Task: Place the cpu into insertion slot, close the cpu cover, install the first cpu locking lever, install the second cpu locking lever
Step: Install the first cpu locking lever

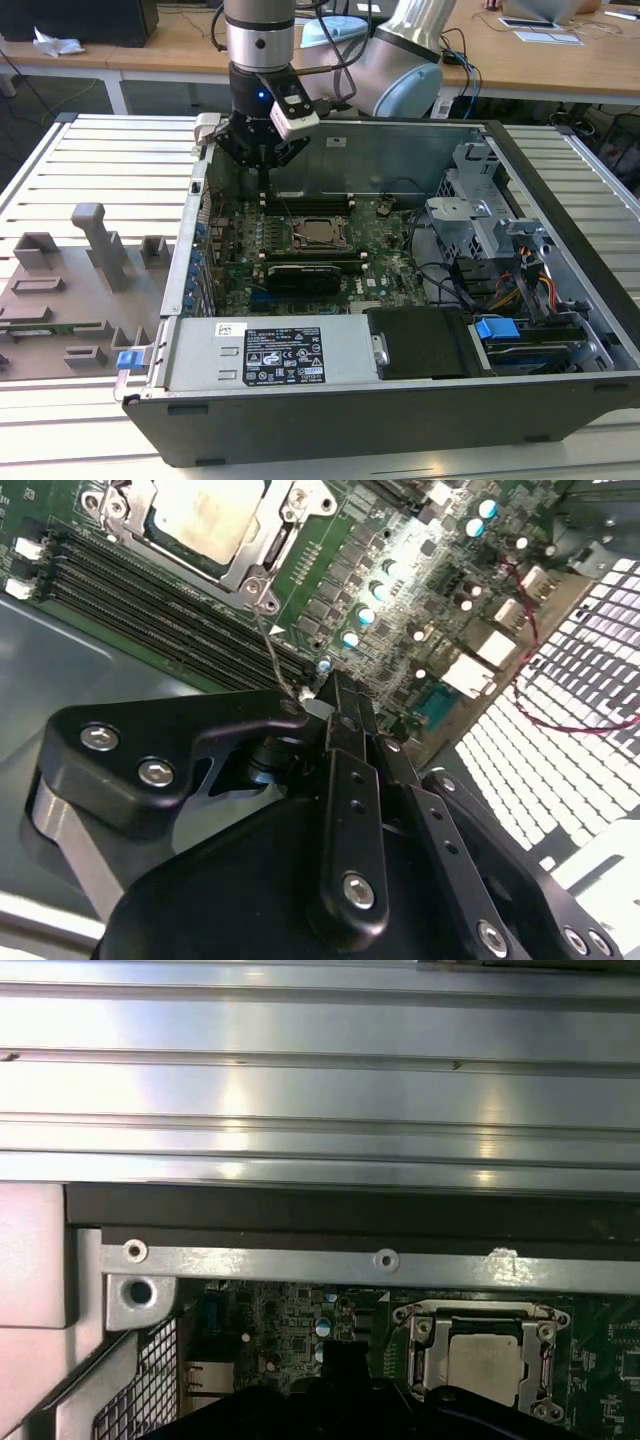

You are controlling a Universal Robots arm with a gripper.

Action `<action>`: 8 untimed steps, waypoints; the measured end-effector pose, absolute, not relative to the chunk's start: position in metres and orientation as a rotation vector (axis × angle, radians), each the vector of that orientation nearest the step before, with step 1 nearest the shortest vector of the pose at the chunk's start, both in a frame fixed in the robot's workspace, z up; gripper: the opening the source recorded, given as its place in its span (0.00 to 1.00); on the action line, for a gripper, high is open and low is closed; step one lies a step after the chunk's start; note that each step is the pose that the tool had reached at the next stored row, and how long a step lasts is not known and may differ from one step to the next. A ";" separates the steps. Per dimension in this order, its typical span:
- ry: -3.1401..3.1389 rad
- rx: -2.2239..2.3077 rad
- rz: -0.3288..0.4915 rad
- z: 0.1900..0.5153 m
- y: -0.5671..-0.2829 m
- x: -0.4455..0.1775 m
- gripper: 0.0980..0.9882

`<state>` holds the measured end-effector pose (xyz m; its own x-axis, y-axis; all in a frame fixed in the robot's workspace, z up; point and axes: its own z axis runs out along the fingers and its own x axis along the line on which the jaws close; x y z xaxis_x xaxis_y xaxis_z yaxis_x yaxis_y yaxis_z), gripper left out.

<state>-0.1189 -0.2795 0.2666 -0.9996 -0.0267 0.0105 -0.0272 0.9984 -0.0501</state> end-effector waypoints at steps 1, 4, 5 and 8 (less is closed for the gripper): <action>-3.130 0.042 0.079 0.266 -0.279 -0.118 0.01; -3.129 0.042 0.079 0.263 -0.277 -0.112 0.01; -3.129 0.042 0.079 0.263 -0.276 -0.108 0.01; -3.128 0.042 0.079 0.262 -0.275 -0.100 0.01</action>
<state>-0.0999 -0.2755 0.2622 -0.9996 -0.0268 0.0129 -0.0274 0.9984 -0.0500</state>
